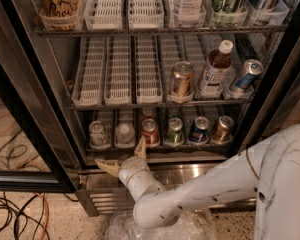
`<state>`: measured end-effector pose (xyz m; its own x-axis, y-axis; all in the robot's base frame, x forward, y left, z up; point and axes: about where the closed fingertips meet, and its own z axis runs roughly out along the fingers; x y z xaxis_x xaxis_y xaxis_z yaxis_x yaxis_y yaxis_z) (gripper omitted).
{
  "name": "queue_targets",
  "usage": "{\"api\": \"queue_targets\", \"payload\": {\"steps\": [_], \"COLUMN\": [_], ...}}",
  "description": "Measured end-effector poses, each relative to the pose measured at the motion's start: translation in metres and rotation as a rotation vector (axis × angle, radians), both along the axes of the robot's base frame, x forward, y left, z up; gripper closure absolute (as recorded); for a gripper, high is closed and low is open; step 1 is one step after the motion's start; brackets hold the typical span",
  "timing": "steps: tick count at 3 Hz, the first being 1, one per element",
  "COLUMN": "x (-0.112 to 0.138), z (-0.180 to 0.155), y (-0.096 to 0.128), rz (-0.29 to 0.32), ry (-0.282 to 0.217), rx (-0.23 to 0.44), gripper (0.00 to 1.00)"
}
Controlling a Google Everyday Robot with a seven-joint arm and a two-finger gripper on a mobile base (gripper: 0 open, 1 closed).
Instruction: Pick water bottle from bottom shelf of fridge
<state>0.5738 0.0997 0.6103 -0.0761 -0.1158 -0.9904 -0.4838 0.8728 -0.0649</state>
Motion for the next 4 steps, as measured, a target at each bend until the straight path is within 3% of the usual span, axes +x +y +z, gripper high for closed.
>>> {"api": "queue_targets", "payload": {"steps": [2,3,4], "x": [0.0065,0.0066,0.0066], "z": [0.0025,0.0025,0.0025], "y": [0.0046,0.0046,0.0047], "rz": [0.012,0.012,0.012], "ry": [-0.015,-0.015,-0.015], "rx": [-0.005,-0.005,-0.005], "gripper": [0.0,0.18,0.24]}}
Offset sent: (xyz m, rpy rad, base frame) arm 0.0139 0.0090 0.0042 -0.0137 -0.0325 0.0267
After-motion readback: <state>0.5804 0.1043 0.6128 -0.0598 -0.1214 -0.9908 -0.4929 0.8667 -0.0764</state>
